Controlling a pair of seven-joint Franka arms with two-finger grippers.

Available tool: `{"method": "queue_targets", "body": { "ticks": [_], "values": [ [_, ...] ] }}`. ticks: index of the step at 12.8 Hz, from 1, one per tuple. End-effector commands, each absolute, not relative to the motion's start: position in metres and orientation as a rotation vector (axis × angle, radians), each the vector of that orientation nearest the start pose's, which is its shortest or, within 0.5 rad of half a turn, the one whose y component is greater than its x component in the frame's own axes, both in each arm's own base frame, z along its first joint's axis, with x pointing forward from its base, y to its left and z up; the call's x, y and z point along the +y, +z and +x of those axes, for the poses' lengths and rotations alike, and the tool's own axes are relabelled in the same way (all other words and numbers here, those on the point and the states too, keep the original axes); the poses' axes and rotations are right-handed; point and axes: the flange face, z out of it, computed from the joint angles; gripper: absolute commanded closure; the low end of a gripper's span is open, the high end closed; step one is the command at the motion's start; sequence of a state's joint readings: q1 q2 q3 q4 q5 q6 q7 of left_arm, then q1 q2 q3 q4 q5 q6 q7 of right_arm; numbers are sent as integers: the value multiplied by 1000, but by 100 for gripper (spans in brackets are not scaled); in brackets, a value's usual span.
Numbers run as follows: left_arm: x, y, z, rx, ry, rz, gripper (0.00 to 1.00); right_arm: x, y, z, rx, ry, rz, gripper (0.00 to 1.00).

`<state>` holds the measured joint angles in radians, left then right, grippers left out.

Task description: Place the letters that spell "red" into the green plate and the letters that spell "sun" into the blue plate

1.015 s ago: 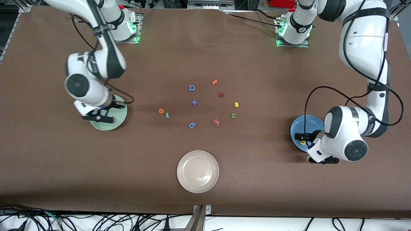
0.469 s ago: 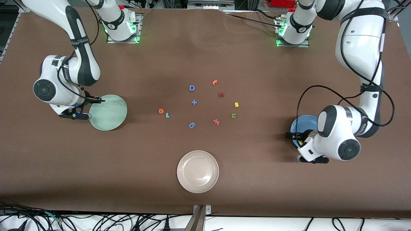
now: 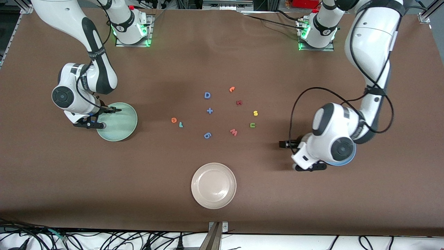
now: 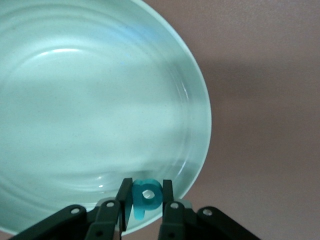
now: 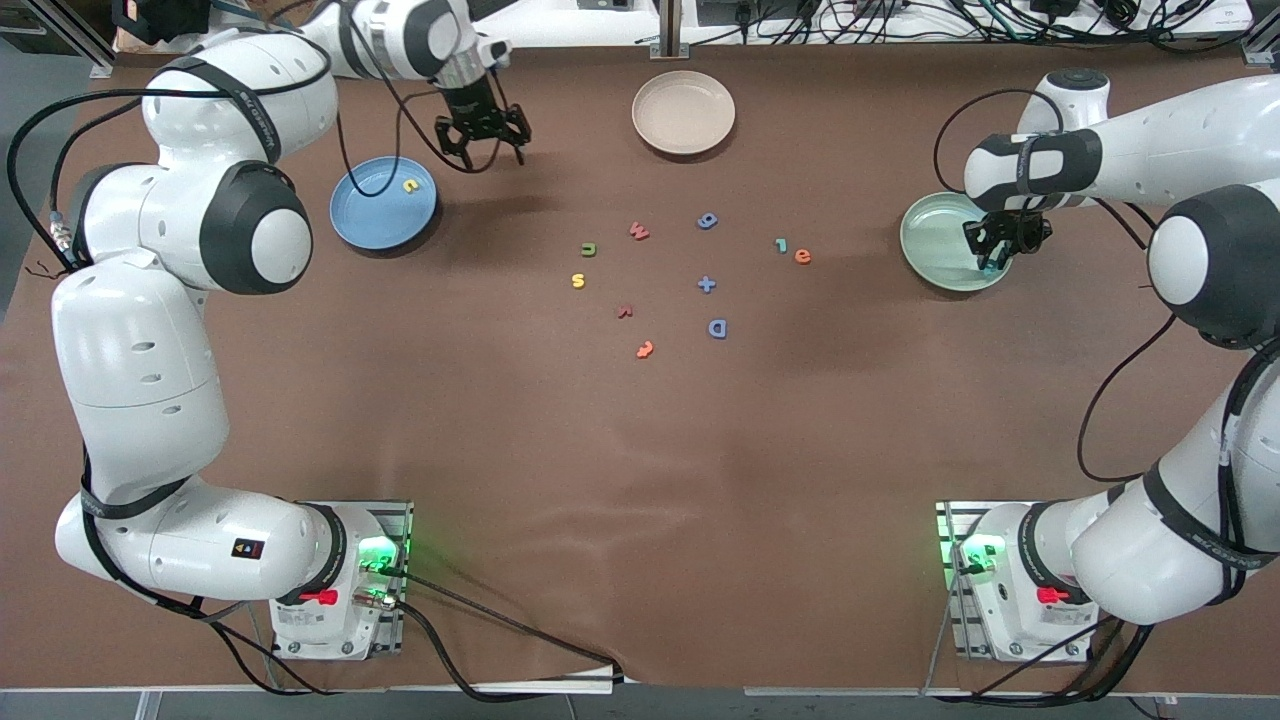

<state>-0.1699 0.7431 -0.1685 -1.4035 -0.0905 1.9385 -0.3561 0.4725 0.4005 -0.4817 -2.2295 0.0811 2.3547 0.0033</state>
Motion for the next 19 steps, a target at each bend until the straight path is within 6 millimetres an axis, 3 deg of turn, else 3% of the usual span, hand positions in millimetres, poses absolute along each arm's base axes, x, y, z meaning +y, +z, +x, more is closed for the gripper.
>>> {"method": "queue_targets", "body": {
  "ticks": [1, 4, 6, 9, 11, 14, 19],
  "values": [
    [-256, 245, 620, -253, 339, -3209, 0, -8, 199, 522, 104, 335, -3230, 24],
    [-316, 225, 592, -362, 294, -3179, 0, 9, 221, 528, 144, 301, -3210, 22],
    [-337, 214, 580, -422, 264, -3177, 0, 51, 239, 537, 230, 302, -3191, 22],
    [-351, 186, 552, -370, 167, -3205, 0, 120, 257, 546, 438, 256, -3162, 22],
    [-356, 183, 545, -298, 115, -3170, 0, 160, 256, 545, 600, 240, -3135, 22],
    [-365, 181, 535, -206, 71, -3138, 1, 199, 251, 548, 921, 216, -3061, 22],
    [-374, 179, 529, -216, 65, -3142, 36, 264, 226, 561, 1279, 199, -2939, 22]
  ]
}}
